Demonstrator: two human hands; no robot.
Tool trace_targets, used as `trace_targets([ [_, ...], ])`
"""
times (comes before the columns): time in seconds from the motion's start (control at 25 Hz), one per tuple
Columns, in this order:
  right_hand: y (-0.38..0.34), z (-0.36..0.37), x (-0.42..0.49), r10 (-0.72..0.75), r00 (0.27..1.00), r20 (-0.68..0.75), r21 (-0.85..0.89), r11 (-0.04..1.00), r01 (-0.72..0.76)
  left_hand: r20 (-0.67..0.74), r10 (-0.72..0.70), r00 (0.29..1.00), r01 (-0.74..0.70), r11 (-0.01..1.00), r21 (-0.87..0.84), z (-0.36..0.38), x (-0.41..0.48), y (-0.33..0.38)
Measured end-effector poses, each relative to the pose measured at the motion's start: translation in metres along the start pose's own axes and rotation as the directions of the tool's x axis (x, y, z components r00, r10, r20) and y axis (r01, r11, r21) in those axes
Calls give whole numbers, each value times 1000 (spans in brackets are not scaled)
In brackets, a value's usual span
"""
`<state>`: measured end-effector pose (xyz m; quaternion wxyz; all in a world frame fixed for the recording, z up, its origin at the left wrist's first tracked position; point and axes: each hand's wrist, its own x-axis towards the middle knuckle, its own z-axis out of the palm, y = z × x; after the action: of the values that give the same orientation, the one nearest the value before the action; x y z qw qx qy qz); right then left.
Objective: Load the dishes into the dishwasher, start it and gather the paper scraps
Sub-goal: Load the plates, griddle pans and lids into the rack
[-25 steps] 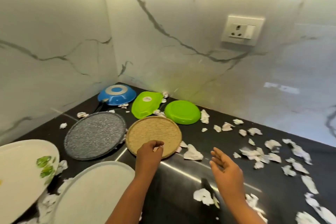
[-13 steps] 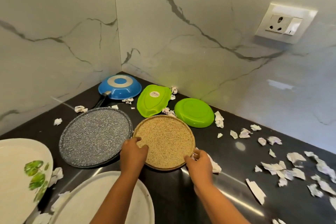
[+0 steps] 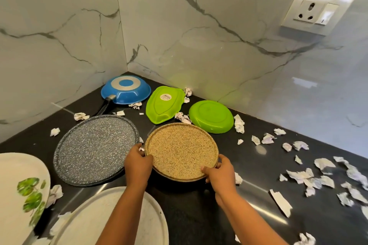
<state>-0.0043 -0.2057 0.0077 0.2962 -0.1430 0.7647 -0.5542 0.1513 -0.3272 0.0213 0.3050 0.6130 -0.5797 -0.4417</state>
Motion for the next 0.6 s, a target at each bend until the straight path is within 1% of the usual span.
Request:
trace_targets([
  [0.08, -1, -8, -3, -2, 1000, 9, 27, 1000, 1, 40, 15, 999, -15, 1000, 0, 3, 1, 0],
  [0.16, -1, -15, -7, 5, 1000, 14, 51, 999, -6, 71, 24, 997, -21, 999, -37, 8, 2, -1],
  [0.28, 4, -25, -14, 5, 1000, 3, 64, 998, -5, 79, 23, 997, -16, 996, -84, 16, -5, 1],
  [0.44, 10, -36, -22, 4, 1000, 0, 79, 997, -4, 48, 57, 997, -52, 994, -101, 20, -10, -2],
  [0.6, 11, -44, -28, -15, 999, -47, 77, 997, 18, 3, 55, 999, -54, 986, -157, 17, -17, 1],
])
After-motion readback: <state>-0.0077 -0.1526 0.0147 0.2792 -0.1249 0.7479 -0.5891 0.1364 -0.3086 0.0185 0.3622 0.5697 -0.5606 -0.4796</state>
